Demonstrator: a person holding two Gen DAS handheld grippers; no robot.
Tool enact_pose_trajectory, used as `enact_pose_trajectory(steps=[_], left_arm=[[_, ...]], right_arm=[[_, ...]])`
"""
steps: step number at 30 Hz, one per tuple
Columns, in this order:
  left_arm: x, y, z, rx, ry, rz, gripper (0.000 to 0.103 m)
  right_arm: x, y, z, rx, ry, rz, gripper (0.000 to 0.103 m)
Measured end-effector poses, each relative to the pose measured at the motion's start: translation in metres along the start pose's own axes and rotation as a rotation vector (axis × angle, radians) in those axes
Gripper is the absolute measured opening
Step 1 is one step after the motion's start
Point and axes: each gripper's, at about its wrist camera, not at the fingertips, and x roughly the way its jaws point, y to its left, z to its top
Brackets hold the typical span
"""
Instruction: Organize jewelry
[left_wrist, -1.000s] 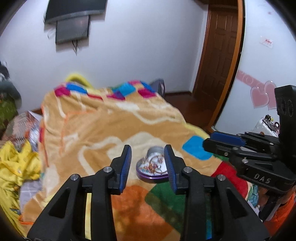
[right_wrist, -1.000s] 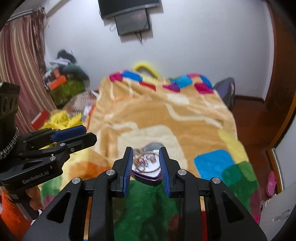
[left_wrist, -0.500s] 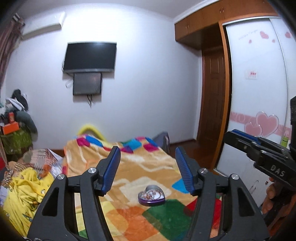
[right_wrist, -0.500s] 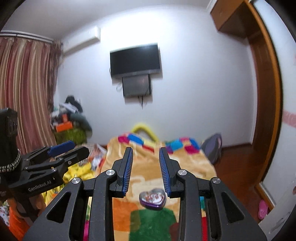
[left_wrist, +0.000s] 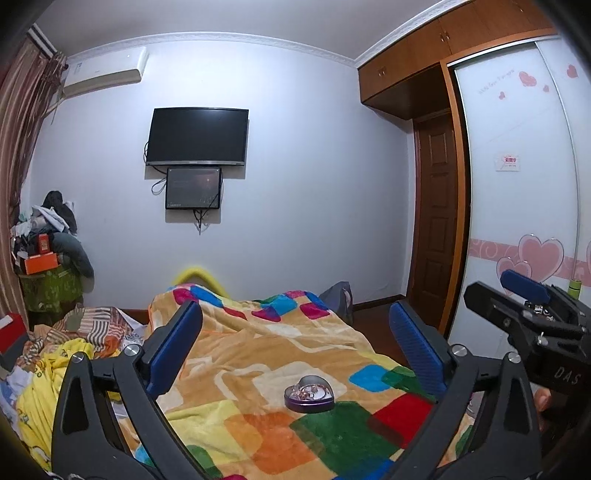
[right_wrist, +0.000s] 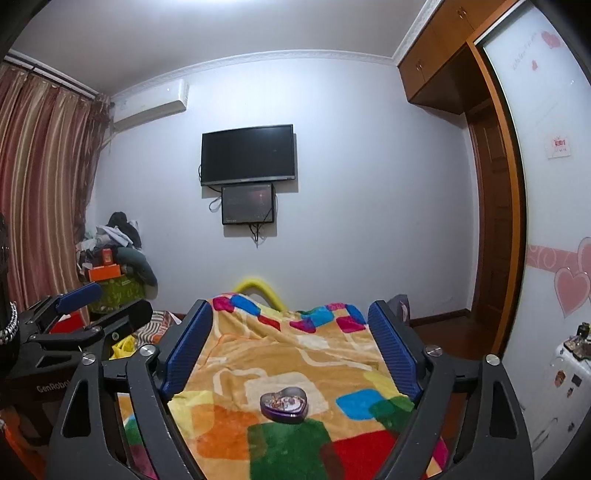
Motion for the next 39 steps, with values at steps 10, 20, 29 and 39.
enact_pose_trajectory(steps=[10, 20, 29, 39], left_arm=[[0.0, 0.001, -0.006, -0.006, 0.022, 0.003, 0.102], [0.004, 0.002, -0.007, -0.013, 0.033, -0.002, 0.102], [0.006, 0.002, -0.007, -0.018, 0.042, -0.006, 0.102], [0.007, 0.0, -0.005, -0.022, 0.044, -0.015, 0.102]], right_arm=[[-0.012, -0.01, -0.012, 0.012, 0.035, -0.003, 0.086], [-0.016, -0.009, -0.013, 0.013, 0.045, -0.005, 0.086], [-0.014, -0.012, -0.014, 0.024, 0.061, -0.003, 0.086], [-0.016, -0.014, -0.012, 0.036, 0.076, 0.003, 0.086]])
